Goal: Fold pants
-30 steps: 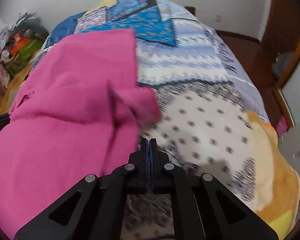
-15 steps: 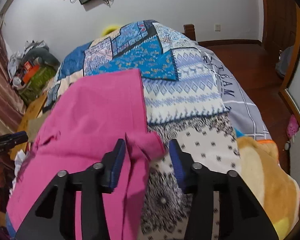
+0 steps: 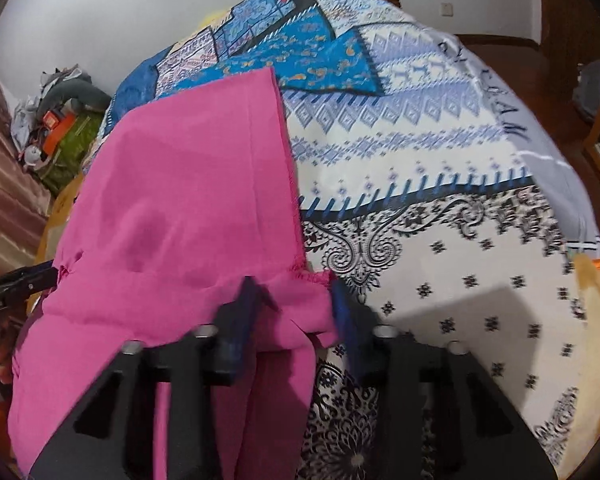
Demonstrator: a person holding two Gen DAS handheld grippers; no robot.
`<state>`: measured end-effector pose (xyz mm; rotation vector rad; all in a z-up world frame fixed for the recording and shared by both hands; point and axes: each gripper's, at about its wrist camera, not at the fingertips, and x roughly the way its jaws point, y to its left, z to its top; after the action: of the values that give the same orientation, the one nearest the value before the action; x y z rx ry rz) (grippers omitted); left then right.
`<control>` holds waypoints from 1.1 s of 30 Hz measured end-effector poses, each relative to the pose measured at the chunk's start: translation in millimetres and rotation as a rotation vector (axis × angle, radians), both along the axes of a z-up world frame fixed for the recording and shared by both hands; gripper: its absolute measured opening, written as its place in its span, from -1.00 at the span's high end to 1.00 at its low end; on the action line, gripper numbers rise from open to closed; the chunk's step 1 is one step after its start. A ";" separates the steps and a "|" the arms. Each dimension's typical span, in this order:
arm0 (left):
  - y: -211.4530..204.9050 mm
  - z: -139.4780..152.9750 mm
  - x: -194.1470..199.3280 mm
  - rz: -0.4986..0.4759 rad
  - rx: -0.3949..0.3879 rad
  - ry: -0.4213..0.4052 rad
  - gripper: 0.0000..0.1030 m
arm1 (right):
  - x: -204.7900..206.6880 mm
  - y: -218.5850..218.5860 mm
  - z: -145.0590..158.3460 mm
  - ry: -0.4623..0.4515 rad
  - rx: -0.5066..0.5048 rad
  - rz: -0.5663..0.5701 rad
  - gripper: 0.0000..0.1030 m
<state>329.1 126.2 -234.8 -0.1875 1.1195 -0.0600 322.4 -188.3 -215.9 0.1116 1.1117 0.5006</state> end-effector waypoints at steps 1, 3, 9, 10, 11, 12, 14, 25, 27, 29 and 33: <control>-1.6 0.1 -0.5 -0.007 0.007 -0.005 0.02 | 1.0 0.7 -2.6 0.001 -0.020 0.000 0.68; -5.6 0.6 -0.1 -0.015 0.043 -0.008 0.15 | -1.2 3.7 -5.7 -0.009 -0.033 0.026 0.75; -10.0 -2.6 0.8 -0.031 0.174 0.013 0.39 | -9.0 16.4 -4.3 -0.075 -0.142 0.094 0.87; -7.4 -4.3 0.4 -0.030 0.164 0.014 0.39 | -9.0 17.4 -4.6 -0.084 -0.163 0.111 0.87; -6.0 -5.4 -0.4 -0.027 0.161 0.013 0.39 | -9.5 17.5 -4.6 -0.091 -0.180 0.118 0.88; -6.1 -5.7 -1.3 -0.022 0.168 0.011 0.39 | -9.7 16.7 -5.1 -0.091 -0.188 0.118 0.88; -9.3 -5.2 -2.6 -0.021 0.198 0.002 0.39 | -6.8 16.8 -4.8 -0.093 -0.203 0.114 0.89; 2.2 5.4 -16.7 0.000 0.258 -0.034 0.09 | -4.4 25.6 0.9 -0.100 -0.333 0.120 0.90; 8.1 13.7 -24.6 0.006 0.263 -0.053 0.09 | -4.8 20.4 6.1 -0.086 -0.311 0.098 0.86; 17.3 25.0 -32.4 0.015 0.267 -0.085 0.07 | -8.8 8.4 16.3 -0.090 -0.291 0.061 0.81; 36.7 47.2 -32.3 0.053 0.270 -0.136 0.01 | -13.4 -6.1 48.2 -0.126 -0.216 0.019 0.62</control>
<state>296.8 162.9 -187.6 0.0286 0.9757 0.1237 309.1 -194.4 -167.7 -0.1183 1.0375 0.3963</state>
